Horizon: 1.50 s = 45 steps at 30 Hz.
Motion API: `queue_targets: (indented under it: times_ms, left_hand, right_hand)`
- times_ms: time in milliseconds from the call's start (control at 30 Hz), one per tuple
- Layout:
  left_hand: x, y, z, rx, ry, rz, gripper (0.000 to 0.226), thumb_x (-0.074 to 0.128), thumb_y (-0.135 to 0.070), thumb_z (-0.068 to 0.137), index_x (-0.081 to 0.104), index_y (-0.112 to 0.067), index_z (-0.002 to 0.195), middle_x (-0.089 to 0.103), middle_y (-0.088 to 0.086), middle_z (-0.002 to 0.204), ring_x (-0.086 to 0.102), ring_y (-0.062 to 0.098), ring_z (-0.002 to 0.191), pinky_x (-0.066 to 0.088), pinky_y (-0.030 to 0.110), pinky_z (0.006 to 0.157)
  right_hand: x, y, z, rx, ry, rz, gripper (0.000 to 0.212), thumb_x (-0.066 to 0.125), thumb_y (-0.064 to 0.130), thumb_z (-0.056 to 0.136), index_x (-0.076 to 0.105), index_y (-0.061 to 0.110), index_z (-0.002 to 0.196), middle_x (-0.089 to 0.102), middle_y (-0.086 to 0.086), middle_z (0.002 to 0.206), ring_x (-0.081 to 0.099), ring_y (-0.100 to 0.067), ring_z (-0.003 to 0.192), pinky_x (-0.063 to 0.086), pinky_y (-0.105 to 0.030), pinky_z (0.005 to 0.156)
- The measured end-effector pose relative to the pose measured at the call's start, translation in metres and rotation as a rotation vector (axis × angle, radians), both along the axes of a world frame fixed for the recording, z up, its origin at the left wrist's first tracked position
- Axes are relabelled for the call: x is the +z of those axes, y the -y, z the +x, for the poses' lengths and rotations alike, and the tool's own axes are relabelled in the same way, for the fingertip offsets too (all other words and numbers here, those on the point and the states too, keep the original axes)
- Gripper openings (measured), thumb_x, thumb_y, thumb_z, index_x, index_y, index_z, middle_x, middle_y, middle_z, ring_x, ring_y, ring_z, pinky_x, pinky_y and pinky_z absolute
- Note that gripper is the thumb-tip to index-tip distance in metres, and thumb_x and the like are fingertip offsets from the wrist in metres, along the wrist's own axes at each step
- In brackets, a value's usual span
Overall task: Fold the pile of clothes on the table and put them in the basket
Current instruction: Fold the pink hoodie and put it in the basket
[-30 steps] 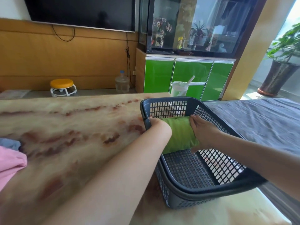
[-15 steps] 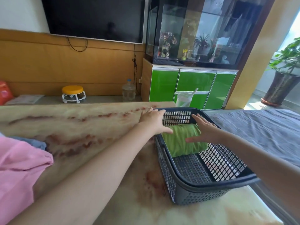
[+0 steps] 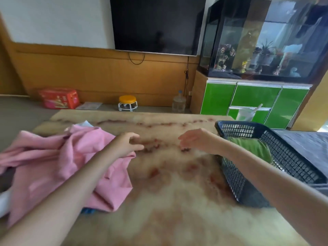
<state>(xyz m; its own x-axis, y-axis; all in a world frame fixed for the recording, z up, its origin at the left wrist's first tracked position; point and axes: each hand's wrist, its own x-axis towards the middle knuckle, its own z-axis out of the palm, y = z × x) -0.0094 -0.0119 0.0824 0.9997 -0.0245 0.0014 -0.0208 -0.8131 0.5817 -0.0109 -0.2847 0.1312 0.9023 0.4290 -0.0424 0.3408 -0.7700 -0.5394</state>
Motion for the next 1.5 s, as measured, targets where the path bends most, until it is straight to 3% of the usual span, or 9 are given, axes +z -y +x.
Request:
queue_targets:
  times_ms: [100,200,267,400,500,700,1067,1400,1500]
  left_hand:
    - [-0.028,-0.056,-0.032,0.077,-0.095,0.044,0.052,0.068,-0.032,0.084,0.053,-0.016,0.131,0.054,0.003,0.132,0.049,0.022,0.123,0.034,0.026,0.1]
    - [-0.059,-0.105,-0.053,0.144,-0.075,0.104,0.061,0.072,-0.044,0.077,0.056,-0.014,0.128,0.053,0.005,0.13,0.047,0.027,0.126,0.031,0.018,0.104]
    - [-0.075,-0.13,-0.061,0.225,-0.012,0.184,0.057,0.073,-0.042,0.074,0.059,-0.021,0.125,0.05,0.01,0.132,0.043,0.031,0.127,0.034,0.029,0.102]
    - [-0.086,-0.149,-0.079,0.397,0.095,0.13,0.064,0.072,-0.03,0.079,0.04,-0.041,0.133,0.003,0.014,0.155,0.016,0.033,0.141,0.027,0.041,0.11]
    - [-0.095,-0.157,-0.077,0.378,0.106,0.013,0.059,0.072,-0.014,0.079,0.052,-0.022,0.133,0.026,0.012,0.147,0.039,0.03,0.13,0.038,0.036,0.101]
    - [-0.099,-0.145,-0.067,0.339,0.158,-0.136,0.04,0.076,-0.012,0.073,0.068,-0.02,0.111,0.052,0.002,0.101,0.057,0.02,0.098,0.036,0.016,0.07]
    - [-0.096,-0.016,-0.044,0.022,0.129,-0.369,0.047,0.069,-0.012,0.078,0.062,-0.027,0.121,0.059,-0.011,0.119,0.049,-0.001,0.108,0.029,-0.004,0.079]
    - [-0.087,0.091,-0.019,-0.205,0.117,-0.505,0.044,0.065,-0.005,0.082,0.059,-0.017,0.125,0.051,-0.002,0.12,0.045,0.005,0.114,0.022,-0.007,0.086]
    - [-0.084,0.097,-0.004,-0.229,0.103,-0.524,0.06,0.065,-0.009,0.084,0.042,-0.021,0.139,0.039,-0.001,0.138,0.035,0.011,0.13,0.021,0.004,0.099]
  right_hand:
    - [-0.039,-0.06,-0.011,0.087,-0.026,0.104,0.021,0.062,0.011,0.09,0.068,0.005,0.11,0.064,0.03,0.088,0.051,0.022,0.075,0.042,-0.008,0.076]
    - [-0.082,-0.111,-0.014,-0.042,-0.236,0.339,0.029,0.062,0.003,0.088,0.061,0.008,0.117,0.062,0.011,0.091,0.052,0.021,0.06,0.038,-0.003,0.062]
    - [-0.108,-0.144,-0.023,-0.08,-0.451,0.355,0.038,0.058,0.016,0.092,0.049,0.019,0.129,0.061,0.002,0.103,0.056,0.004,0.077,0.045,-0.013,0.071]
    - [-0.161,-0.198,-0.028,-0.092,-0.407,0.277,0.085,0.076,0.039,0.076,0.031,0.024,0.146,0.037,0.002,0.145,0.04,-0.015,0.13,0.034,-0.029,0.107]
    - [-0.179,-0.223,-0.03,-0.111,-0.293,0.179,0.091,0.065,0.054,0.069,0.024,0.029,0.147,0.04,-0.004,0.142,0.039,-0.021,0.131,0.03,-0.031,0.108]
    - [-0.19,-0.214,-0.024,-0.108,-0.18,0.093,0.024,0.061,0.029,0.081,0.067,0.031,0.104,0.064,0.008,0.092,0.061,-0.019,0.094,0.046,-0.025,0.075]
    - [-0.14,-0.031,-0.002,-0.323,0.013,-0.095,0.01,0.066,0.009,0.082,0.074,0.012,0.088,0.066,0.0,0.076,0.056,-0.013,0.071,0.037,-0.014,0.055]
    - [-0.131,0.08,-0.023,-0.489,-0.056,-0.449,0.023,0.052,0.013,0.092,0.059,0.016,0.07,0.063,-0.003,0.076,0.055,-0.015,0.066,0.053,-0.037,0.078]
    - [-0.124,0.074,-0.028,-0.37,-0.001,-0.527,0.012,0.053,0.016,0.092,0.061,0.02,0.084,0.066,-0.012,0.102,0.06,-0.019,0.086,0.047,-0.042,0.095]
